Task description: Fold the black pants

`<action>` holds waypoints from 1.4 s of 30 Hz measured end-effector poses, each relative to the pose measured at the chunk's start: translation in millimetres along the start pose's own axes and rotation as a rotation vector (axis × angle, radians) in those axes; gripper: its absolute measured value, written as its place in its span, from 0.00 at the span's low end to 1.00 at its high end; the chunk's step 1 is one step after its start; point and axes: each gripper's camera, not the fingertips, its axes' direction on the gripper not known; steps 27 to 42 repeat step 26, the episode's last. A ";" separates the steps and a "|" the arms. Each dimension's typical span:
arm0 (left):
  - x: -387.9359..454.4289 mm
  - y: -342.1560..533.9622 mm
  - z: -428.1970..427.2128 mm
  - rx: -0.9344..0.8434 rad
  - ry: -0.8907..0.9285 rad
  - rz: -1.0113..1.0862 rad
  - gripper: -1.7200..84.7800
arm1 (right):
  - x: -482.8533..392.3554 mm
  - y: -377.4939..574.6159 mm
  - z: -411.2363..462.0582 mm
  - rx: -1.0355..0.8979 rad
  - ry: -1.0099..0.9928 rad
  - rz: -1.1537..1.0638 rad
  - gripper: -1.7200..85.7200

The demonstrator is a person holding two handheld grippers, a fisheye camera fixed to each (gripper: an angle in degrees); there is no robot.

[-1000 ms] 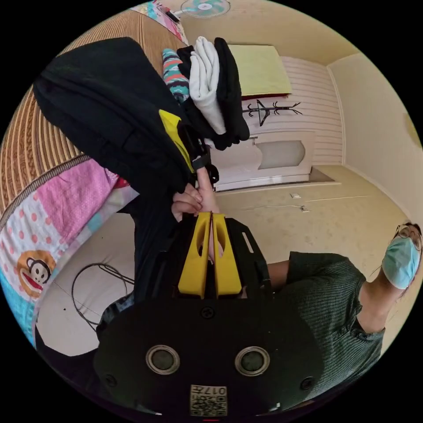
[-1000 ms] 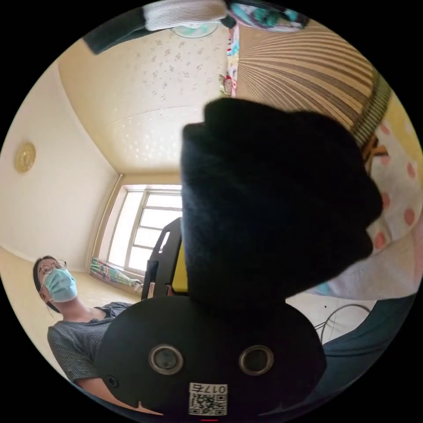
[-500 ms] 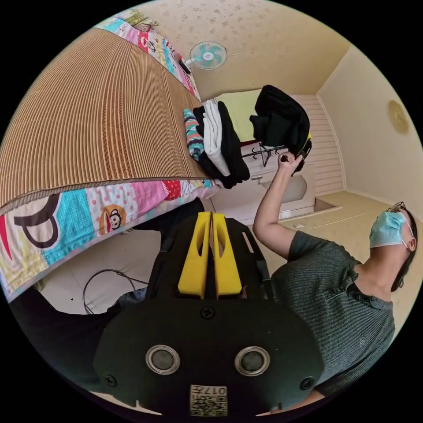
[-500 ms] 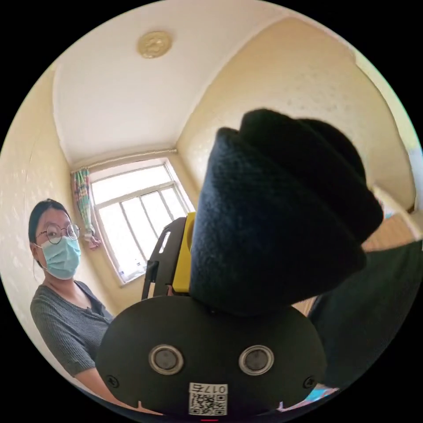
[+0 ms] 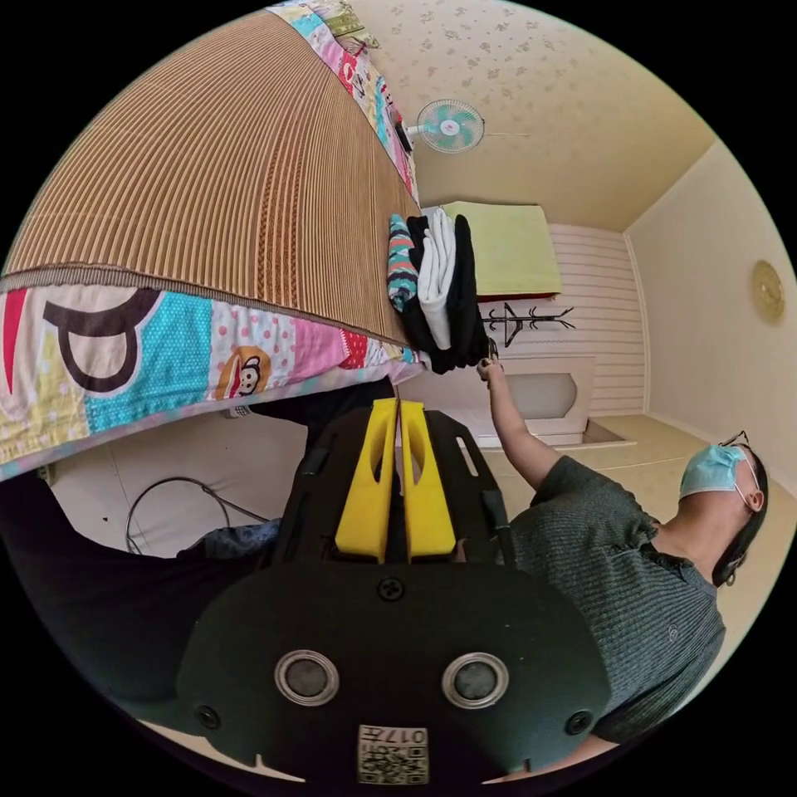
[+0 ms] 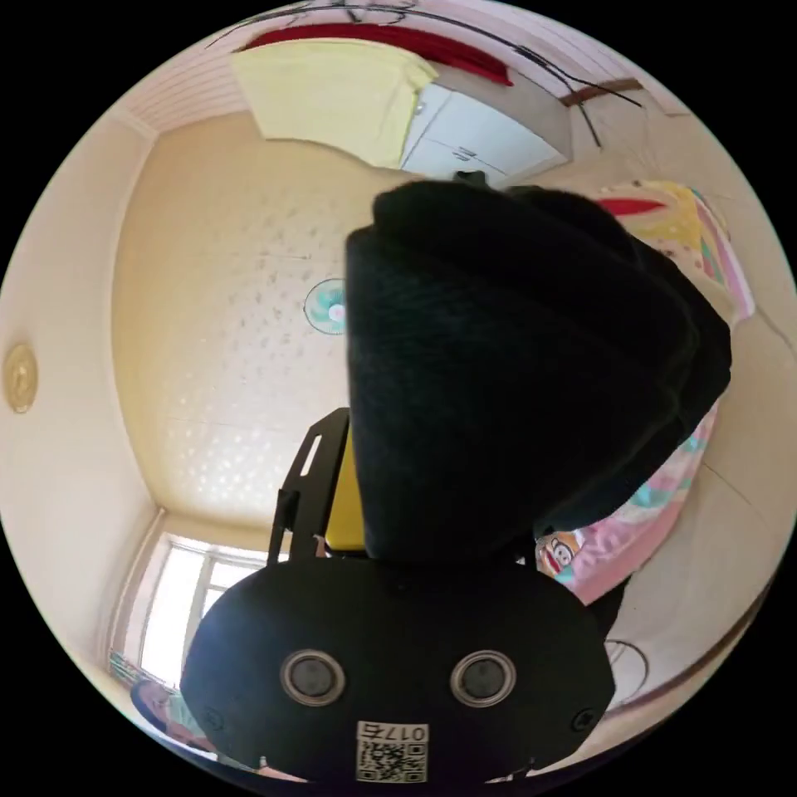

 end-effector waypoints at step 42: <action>-21.6 -21.7 -460.5 0.741 -1.128 -0.245 0.18 | -13.8 328.2 173.8 -0.353 0.265 -0.329 0.02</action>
